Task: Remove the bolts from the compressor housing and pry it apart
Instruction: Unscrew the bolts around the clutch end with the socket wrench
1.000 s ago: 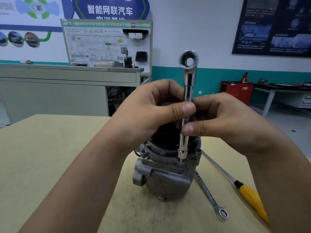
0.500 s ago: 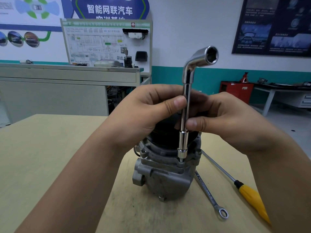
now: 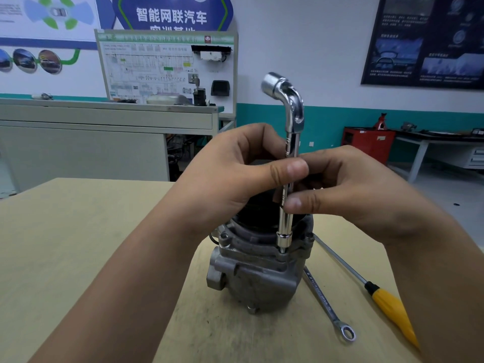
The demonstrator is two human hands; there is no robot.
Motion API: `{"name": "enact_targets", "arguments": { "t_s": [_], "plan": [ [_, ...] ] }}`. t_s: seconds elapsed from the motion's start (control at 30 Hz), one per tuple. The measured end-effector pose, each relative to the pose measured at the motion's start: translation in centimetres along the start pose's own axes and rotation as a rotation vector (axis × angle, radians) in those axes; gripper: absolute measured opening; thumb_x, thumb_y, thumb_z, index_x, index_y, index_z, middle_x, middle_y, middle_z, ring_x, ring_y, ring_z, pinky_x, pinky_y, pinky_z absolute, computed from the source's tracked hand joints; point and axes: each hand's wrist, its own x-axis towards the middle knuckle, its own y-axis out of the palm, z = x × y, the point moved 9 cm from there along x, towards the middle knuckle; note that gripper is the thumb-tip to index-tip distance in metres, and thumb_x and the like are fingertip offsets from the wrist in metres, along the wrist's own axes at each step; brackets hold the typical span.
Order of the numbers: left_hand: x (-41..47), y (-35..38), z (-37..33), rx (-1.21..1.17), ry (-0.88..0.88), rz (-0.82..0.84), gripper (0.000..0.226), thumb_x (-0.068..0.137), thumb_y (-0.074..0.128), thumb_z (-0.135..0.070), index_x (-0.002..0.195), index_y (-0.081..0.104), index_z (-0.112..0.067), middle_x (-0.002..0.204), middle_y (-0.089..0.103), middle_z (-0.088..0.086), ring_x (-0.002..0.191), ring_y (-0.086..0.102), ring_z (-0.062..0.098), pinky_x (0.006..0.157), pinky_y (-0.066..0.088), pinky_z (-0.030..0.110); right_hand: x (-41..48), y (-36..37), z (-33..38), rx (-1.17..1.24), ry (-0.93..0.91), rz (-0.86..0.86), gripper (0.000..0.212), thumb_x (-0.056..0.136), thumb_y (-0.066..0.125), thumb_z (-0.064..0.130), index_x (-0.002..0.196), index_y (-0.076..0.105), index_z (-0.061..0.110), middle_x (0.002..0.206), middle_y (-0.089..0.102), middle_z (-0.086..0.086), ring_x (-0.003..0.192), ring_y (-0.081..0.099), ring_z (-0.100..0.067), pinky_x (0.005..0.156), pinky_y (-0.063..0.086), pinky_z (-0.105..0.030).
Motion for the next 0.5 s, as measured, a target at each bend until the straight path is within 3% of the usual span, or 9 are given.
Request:
{"name": "enact_targets", "arguments": {
  "t_s": [0.13, 0.23, 0.37, 0.5],
  "plan": [
    [0.02, 0.14, -0.07, 0.017, -0.012, -0.003, 0.023, 0.063, 0.080, -0.018, 0.075, 0.062, -0.012, 0.071, 0.067, -0.006, 0.068, 0.061, 0.009, 0.063, 0.051, 0.020, 0.03, 0.11, 0.10, -0.008, -0.009, -0.004, 0.031, 0.063, 0.067, 0.021, 0.091, 0.072, 0.009, 0.094, 0.073, -0.012, 0.092, 0.069, -0.022, 0.084, 0.055, -0.027],
    [-0.10, 0.60, -0.31, 0.021, -0.012, 0.049, 0.005, 0.075, 0.073, -0.023, 0.079, 0.074, -0.023, 0.075, 0.070, -0.005, 0.071, 0.063, 0.010, 0.062, 0.052, 0.021, 0.05, 0.19, 0.11, 0.044, -0.012, -0.009, 0.022, 0.064, 0.064, 0.017, 0.084, 0.073, 0.013, 0.088, 0.075, -0.006, 0.089, 0.070, -0.017, 0.081, 0.054, -0.022],
    [-0.10, 0.51, -0.13, -0.017, -0.034, 0.035, 0.022, 0.085, 0.056, -0.022, 0.084, 0.078, -0.025, 0.088, 0.074, -0.003, 0.079, 0.067, 0.014, 0.063, 0.054, 0.022, 0.12, 0.17, -0.15, 0.070, -0.009, -0.004, 0.011, 0.068, 0.071, 0.019, 0.077, 0.076, 0.016, 0.086, 0.075, -0.002, 0.089, 0.069, -0.012, 0.082, 0.053, -0.020],
    [-0.05, 0.58, -0.20, 0.014, -0.027, 0.028, 0.024, 0.086, 0.055, -0.022, 0.078, 0.077, -0.028, 0.077, 0.072, -0.007, 0.070, 0.065, 0.005, 0.058, 0.049, 0.017, 0.16, 0.15, -0.32, 0.054, -0.003, 0.006, 0.020, 0.070, 0.063, 0.014, 0.085, 0.075, 0.020, 0.089, 0.075, 0.000, 0.092, 0.069, -0.012, 0.083, 0.052, -0.019]
  ]
}}
